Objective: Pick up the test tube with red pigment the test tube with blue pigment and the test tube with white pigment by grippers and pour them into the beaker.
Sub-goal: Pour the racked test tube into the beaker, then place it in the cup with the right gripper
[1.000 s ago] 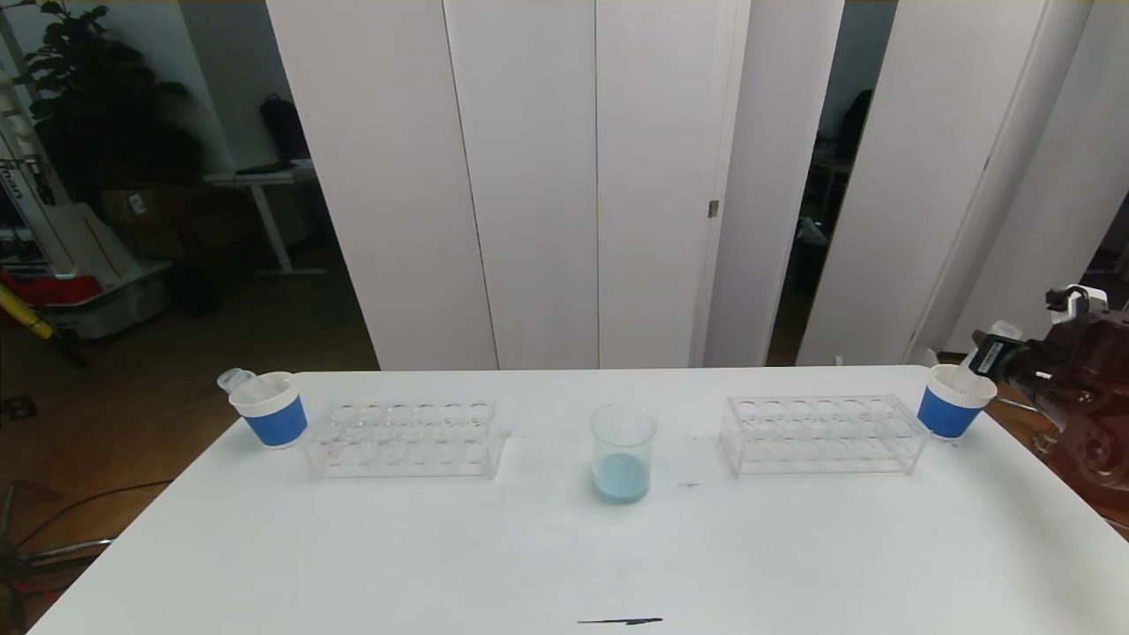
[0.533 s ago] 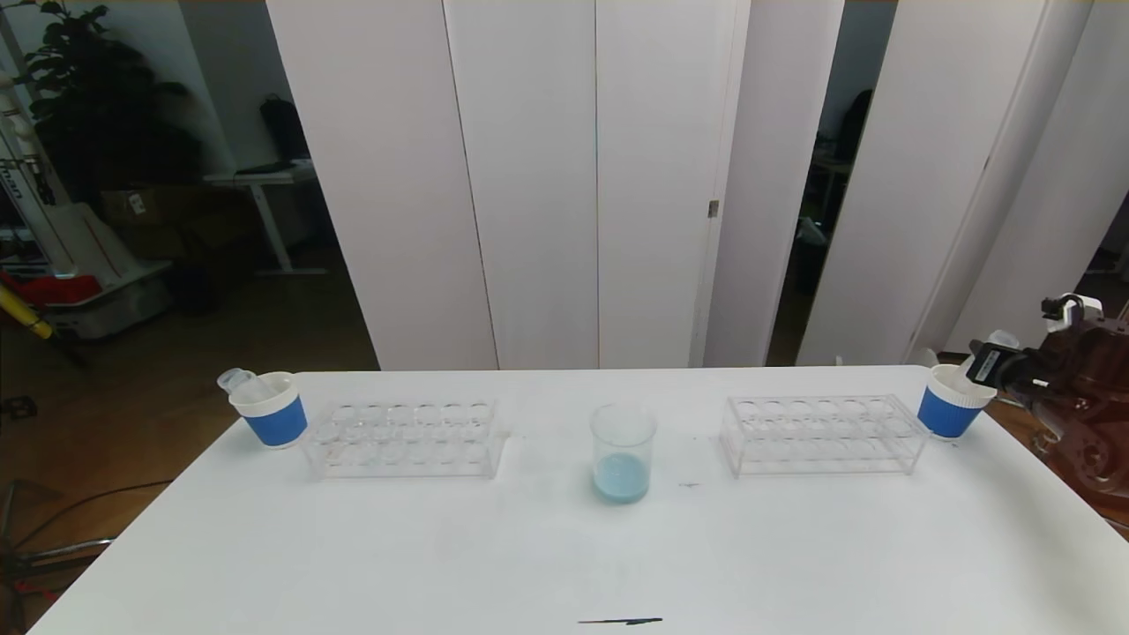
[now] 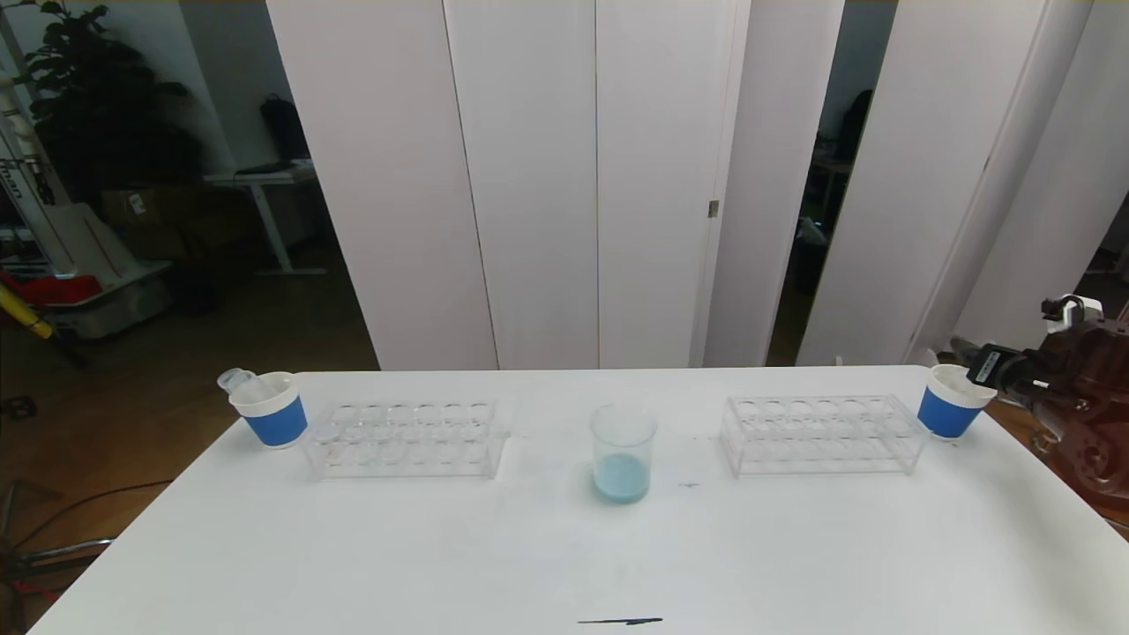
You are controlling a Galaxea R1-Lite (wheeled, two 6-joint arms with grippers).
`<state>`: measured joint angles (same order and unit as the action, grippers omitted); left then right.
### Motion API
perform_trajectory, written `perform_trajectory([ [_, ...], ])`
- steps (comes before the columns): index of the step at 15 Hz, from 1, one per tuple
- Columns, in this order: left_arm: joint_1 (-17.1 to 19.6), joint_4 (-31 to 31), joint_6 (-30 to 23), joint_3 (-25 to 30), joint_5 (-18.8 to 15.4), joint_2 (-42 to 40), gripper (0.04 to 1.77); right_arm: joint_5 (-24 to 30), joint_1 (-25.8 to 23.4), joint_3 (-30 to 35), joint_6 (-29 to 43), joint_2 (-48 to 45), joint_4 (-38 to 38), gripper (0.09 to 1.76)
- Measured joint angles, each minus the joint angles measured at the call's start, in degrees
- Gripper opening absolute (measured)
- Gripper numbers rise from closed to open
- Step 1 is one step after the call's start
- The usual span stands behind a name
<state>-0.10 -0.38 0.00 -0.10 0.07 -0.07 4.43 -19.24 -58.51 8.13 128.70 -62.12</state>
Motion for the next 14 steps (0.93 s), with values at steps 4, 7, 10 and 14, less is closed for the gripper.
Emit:
perform_trajectory([
  [4, 0.00, 0.02, 0.00, 0.00, 0.00, 0.00, 1.74, 0.30, 0.06, -0.09, 0.05, -1.13, 0.22, 1.75],
  [7, 0.00, 0.05, 0.00, 0.00, 0.00, 0.00, 1.74, 0.76, 0.02, -0.33, 0.05, -4.91, 2.58, 1.75],
  [10, 0.00, 0.05, 0.00, 0.00, 0.00, 0.00, 1.74, 2.57, -0.46, -0.79, -0.06, -13.04, 8.18, 1.75],
  [14, 0.00, 0.05, 0.00, 0.00, 0.00, 0.00, 1.74, 7.28, -2.06, -0.30, -0.06, -29.03, 17.77, 1.75],
])
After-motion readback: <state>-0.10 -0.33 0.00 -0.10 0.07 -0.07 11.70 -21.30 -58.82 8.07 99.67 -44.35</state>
